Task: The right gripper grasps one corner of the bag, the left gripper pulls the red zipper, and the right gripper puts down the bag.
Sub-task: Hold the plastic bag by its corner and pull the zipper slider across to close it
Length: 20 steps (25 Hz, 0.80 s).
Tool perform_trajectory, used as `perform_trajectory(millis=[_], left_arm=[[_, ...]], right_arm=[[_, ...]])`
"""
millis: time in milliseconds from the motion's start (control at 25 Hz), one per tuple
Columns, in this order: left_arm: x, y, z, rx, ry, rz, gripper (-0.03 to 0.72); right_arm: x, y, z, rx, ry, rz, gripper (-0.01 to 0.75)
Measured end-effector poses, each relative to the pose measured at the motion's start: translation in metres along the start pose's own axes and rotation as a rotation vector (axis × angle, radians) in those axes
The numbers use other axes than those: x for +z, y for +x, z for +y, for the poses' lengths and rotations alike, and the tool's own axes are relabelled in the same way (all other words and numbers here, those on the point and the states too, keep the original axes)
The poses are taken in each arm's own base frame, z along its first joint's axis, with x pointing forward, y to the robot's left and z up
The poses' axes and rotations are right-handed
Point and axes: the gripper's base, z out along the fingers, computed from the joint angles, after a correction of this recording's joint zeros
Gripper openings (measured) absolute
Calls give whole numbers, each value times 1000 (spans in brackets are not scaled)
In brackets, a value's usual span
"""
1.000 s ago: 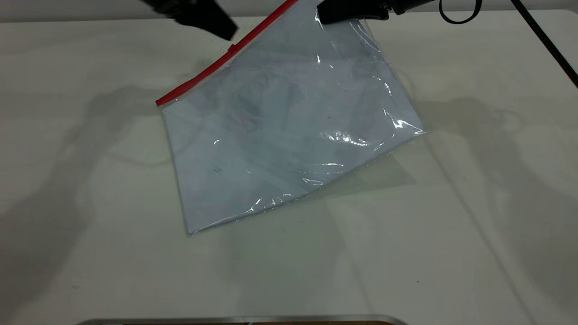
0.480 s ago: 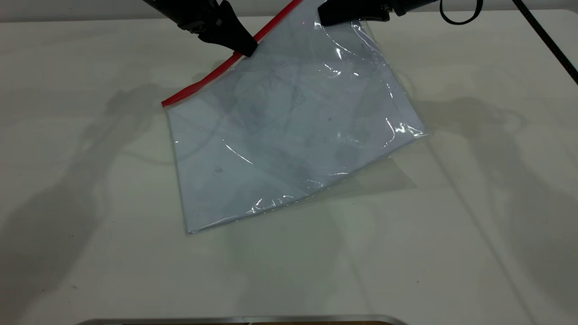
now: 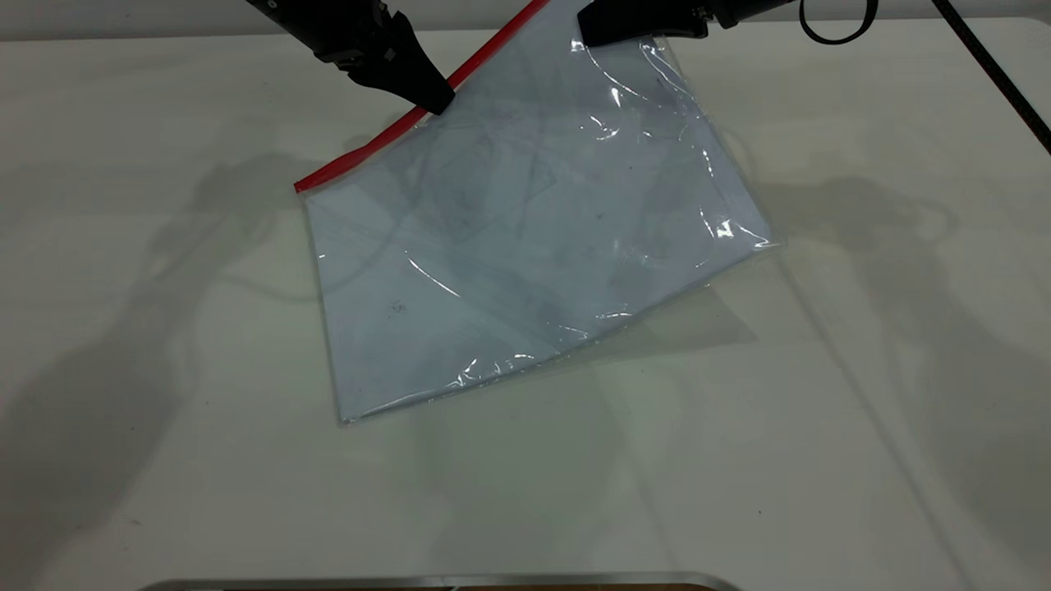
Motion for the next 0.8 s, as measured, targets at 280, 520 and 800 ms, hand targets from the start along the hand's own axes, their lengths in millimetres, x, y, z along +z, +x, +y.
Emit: perform_trajectory(millis=[280,520,800], left_arm=[[1,0,0,-5,4,-6,157],[1,0,1,1,-8,-9,57],[2,6,4,34,-30,43,57]], right_arm=[[0,0,0,2,0,-2,34],[0,-1,0,5,-2,-7,34],[0,-1,0,9,-3,-14,34]])
